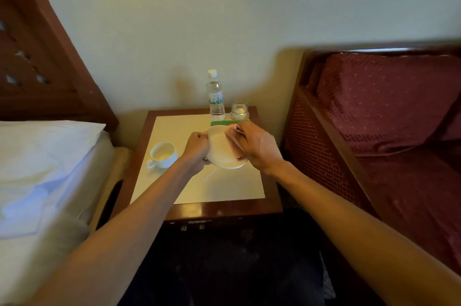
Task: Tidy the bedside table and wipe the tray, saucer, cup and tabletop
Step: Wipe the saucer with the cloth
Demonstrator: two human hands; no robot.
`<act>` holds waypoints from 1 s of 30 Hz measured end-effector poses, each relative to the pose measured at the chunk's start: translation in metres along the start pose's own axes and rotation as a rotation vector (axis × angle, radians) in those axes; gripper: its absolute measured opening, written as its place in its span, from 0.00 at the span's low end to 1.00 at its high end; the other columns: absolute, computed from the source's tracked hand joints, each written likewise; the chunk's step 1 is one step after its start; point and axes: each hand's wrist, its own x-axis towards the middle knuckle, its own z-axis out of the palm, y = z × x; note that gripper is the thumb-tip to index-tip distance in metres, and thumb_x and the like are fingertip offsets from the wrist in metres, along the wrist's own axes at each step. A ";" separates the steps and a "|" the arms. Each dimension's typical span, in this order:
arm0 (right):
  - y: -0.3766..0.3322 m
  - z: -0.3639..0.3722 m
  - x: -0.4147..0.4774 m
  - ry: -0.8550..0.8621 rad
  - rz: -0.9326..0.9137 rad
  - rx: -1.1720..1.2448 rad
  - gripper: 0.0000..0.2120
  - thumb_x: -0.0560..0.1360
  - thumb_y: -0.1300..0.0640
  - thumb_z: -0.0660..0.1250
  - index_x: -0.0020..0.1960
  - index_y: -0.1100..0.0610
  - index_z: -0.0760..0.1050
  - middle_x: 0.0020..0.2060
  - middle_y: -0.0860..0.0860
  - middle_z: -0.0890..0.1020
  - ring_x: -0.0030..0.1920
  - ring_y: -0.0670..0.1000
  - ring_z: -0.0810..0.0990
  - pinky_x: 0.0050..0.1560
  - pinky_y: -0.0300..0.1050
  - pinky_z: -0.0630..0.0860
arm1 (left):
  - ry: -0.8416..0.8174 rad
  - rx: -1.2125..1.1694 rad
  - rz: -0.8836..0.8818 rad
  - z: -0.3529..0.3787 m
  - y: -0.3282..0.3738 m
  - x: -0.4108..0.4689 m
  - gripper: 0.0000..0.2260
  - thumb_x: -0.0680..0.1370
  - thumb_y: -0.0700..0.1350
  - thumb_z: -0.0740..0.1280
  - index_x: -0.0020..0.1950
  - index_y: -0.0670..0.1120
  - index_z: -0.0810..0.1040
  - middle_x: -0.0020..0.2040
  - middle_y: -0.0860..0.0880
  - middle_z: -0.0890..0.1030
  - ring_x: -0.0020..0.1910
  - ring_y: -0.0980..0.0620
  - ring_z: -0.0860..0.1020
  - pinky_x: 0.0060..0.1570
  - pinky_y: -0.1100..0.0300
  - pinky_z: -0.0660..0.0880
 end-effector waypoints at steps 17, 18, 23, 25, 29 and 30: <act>-0.034 -0.031 0.043 0.242 0.132 0.266 0.11 0.85 0.52 0.53 0.54 0.58 0.68 0.39 0.54 0.80 0.34 0.58 0.77 0.31 0.49 0.71 | -0.073 -0.327 -0.127 -0.044 0.020 -0.004 0.18 0.86 0.49 0.54 0.70 0.40 0.70 0.64 0.42 0.77 0.58 0.41 0.78 0.53 0.45 0.76; -0.036 -0.032 0.043 0.243 0.096 0.197 0.09 0.84 0.50 0.53 0.53 0.55 0.67 0.37 0.53 0.80 0.34 0.58 0.77 0.34 0.51 0.72 | -0.073 -0.325 -0.126 -0.043 0.023 -0.005 0.16 0.86 0.48 0.55 0.68 0.40 0.70 0.63 0.42 0.77 0.58 0.41 0.77 0.53 0.44 0.76; -0.056 -0.012 0.020 -0.017 -0.168 0.118 0.06 0.84 0.50 0.54 0.51 0.42 0.68 0.45 0.43 0.78 0.46 0.41 0.75 0.44 0.37 0.68 | -0.128 -0.413 -0.114 -0.037 0.034 -0.016 0.15 0.86 0.48 0.56 0.64 0.39 0.72 0.58 0.42 0.79 0.51 0.45 0.79 0.52 0.48 0.75; -0.057 0.006 0.009 -0.162 -0.307 0.060 0.08 0.84 0.52 0.56 0.59 0.52 0.72 0.58 0.51 0.78 0.53 0.51 0.75 0.52 0.45 0.71 | -0.189 -0.480 -0.150 -0.041 0.037 -0.015 0.21 0.85 0.51 0.54 0.70 0.38 0.72 0.54 0.41 0.81 0.46 0.46 0.81 0.44 0.51 0.78; -0.056 0.022 0.010 -0.236 -0.252 -0.032 0.19 0.82 0.43 0.55 0.63 0.57 0.68 0.70 0.55 0.68 0.67 0.55 0.67 0.67 0.55 0.66 | -0.281 -0.541 -0.183 -0.053 0.040 -0.015 0.24 0.85 0.56 0.52 0.68 0.40 0.74 0.53 0.40 0.82 0.48 0.44 0.81 0.45 0.50 0.78; -0.059 0.020 0.011 -0.227 -0.218 -0.010 0.22 0.82 0.40 0.55 0.65 0.57 0.66 0.72 0.55 0.65 0.70 0.56 0.65 0.69 0.55 0.64 | -0.302 -0.554 -0.175 -0.055 0.040 -0.015 0.24 0.85 0.56 0.51 0.67 0.40 0.75 0.54 0.39 0.83 0.50 0.44 0.81 0.48 0.49 0.78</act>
